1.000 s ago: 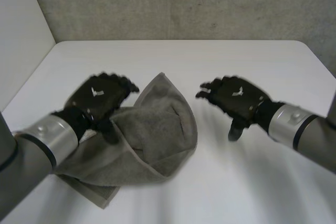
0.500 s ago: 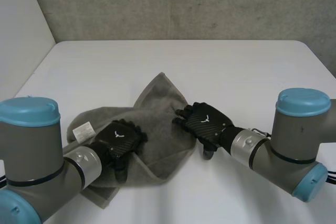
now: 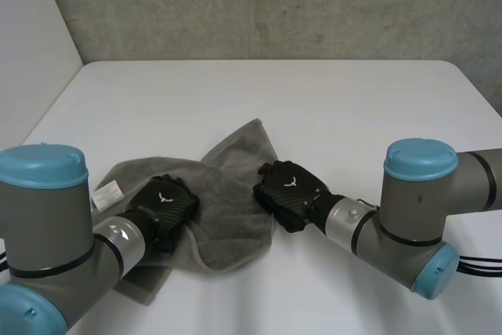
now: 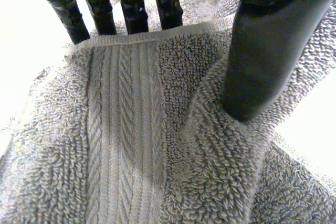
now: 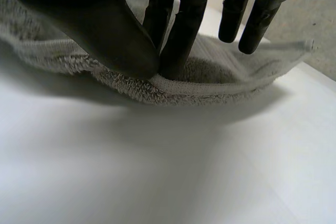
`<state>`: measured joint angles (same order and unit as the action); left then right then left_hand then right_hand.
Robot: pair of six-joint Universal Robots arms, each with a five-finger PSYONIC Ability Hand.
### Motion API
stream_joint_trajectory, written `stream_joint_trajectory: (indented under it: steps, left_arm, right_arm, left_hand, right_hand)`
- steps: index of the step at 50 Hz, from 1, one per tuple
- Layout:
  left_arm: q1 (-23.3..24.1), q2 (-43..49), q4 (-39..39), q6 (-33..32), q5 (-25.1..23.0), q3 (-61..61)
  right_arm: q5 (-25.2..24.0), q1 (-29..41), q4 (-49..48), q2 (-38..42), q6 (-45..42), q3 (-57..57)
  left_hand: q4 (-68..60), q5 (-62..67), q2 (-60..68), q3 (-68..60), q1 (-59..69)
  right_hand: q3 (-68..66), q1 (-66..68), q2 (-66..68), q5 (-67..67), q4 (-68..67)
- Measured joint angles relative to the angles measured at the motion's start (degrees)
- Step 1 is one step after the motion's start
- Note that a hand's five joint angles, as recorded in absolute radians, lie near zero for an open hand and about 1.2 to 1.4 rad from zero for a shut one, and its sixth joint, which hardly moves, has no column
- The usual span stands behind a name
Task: Fold the towel.
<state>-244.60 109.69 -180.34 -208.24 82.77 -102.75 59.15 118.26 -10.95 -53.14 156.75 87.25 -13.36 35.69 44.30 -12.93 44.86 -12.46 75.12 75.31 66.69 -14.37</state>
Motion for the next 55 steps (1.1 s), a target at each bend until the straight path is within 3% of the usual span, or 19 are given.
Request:
stream_joint_trajectory:
  steps: [22, 34, 44, 55]
  left_arm:
    - [-2.05, -8.17, -0.68, 3.93, -0.82, -1.0]
    - [-3.07, -4.55, -0.53, 4.3, -1.2, -1.63]
    - [-3.14, -3.49, -1.02, 4.19, -2.15, -2.32]
    - [-3.18, -1.51, -1.78, 3.95, -3.07, -1.97]
  right_arm:
    - [-3.36, -8.39, 2.87, -17.82, 4.73, 5.81]
    - [-3.12, -6.92, 2.72, -14.16, 6.68, 5.19]
    - [-2.99, -5.69, 2.73, -13.27, 6.77, 5.03]
    - [-3.12, -5.65, 2.78, -13.39, 6.64, 5.62]
  left_hand:
    - [0.0, 0.99, 1.6, 0.0, 1.58]
    - [0.0, -1.16, 0.16, 0.0, -0.61]
    - [0.0, -30.29, -27.39, 0.0, -27.2]
    - [0.0, -29.01, -27.16, 0.0, -27.09]
  right_hand:
    - [0.0, 0.02, 0.19, 0.0, 0.0]
    - [0.0, 0.12, 0.19, 0.01, 0.0]
    - [0.0, 0.12, 0.19, 0.02, 0.0]
    - [0.0, 0.12, 0.19, 0.03, 0.0]
